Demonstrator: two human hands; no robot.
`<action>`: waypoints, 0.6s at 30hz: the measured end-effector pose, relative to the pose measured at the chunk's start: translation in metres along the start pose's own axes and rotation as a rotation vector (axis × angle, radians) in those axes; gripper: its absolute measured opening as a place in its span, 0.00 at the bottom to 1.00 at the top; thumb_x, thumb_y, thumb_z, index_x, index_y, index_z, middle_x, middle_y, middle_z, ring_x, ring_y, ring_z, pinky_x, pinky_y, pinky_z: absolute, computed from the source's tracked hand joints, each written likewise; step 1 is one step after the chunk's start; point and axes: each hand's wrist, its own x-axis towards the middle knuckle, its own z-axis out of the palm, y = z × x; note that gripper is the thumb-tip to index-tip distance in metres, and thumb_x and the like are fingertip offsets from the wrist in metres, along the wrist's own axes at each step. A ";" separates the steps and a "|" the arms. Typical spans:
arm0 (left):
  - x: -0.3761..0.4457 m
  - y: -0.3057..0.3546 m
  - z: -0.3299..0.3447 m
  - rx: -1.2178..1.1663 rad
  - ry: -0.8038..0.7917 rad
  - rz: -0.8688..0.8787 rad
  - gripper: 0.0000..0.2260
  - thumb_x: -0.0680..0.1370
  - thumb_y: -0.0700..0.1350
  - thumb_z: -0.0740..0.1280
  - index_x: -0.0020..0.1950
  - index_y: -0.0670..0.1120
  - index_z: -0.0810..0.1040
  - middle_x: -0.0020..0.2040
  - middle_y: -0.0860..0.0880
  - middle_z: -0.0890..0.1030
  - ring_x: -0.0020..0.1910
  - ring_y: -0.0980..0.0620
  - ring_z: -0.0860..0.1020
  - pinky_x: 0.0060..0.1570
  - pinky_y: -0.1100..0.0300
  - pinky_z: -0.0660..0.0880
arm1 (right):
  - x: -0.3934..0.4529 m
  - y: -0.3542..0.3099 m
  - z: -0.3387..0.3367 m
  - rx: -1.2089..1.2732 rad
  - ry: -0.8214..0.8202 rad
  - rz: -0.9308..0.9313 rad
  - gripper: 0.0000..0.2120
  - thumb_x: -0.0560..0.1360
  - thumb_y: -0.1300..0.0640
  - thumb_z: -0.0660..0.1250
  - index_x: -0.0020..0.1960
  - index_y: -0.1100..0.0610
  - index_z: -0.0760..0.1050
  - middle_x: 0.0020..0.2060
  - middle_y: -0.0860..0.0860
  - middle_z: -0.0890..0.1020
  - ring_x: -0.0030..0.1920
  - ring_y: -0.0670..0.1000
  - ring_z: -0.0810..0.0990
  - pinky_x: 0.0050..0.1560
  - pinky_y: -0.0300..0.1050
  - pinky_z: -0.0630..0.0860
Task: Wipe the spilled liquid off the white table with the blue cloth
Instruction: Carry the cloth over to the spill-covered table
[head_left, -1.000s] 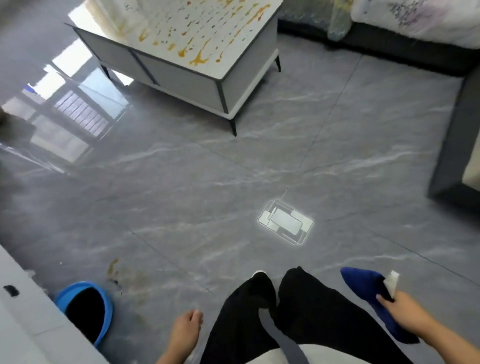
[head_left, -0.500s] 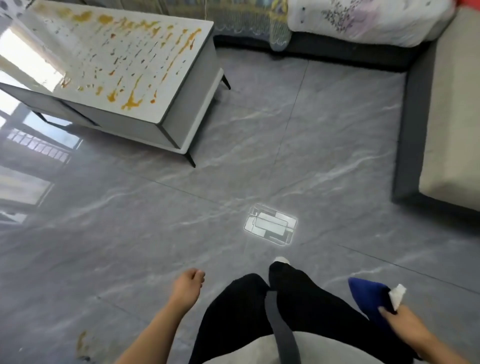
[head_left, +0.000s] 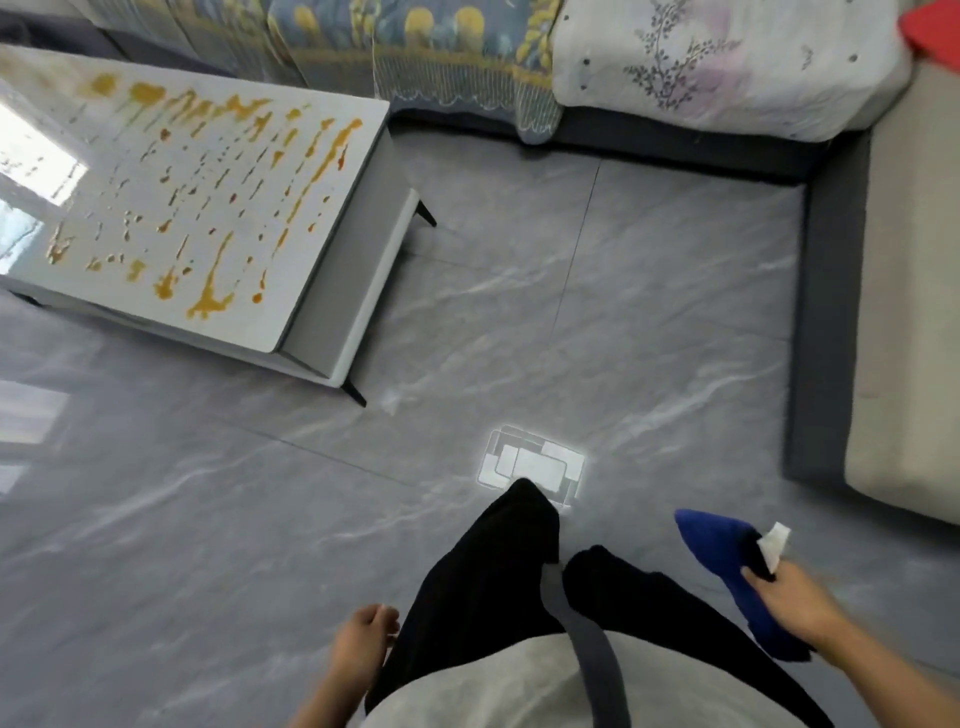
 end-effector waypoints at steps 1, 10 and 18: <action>0.010 0.024 -0.004 -0.032 0.000 0.003 0.11 0.78 0.37 0.58 0.37 0.39 0.74 0.34 0.44 0.74 0.34 0.49 0.72 0.34 0.61 0.67 | 0.004 -0.007 -0.008 0.003 -0.003 0.018 0.09 0.79 0.63 0.58 0.44 0.66 0.74 0.37 0.62 0.79 0.37 0.58 0.75 0.36 0.47 0.65; 0.091 0.260 -0.030 -0.014 0.056 0.221 0.12 0.79 0.43 0.58 0.45 0.37 0.77 0.41 0.44 0.78 0.42 0.47 0.76 0.44 0.57 0.69 | 0.108 -0.073 -0.077 0.033 0.097 0.357 0.17 0.78 0.70 0.53 0.63 0.81 0.60 0.64 0.76 0.64 0.68 0.69 0.63 0.67 0.53 0.55; 0.126 0.369 -0.010 -0.059 0.076 0.130 0.11 0.79 0.41 0.58 0.40 0.38 0.74 0.40 0.42 0.77 0.40 0.46 0.74 0.41 0.56 0.68 | 0.177 -0.189 -0.203 -0.003 0.004 0.037 0.05 0.76 0.64 0.64 0.49 0.65 0.76 0.43 0.63 0.80 0.49 0.62 0.79 0.46 0.48 0.68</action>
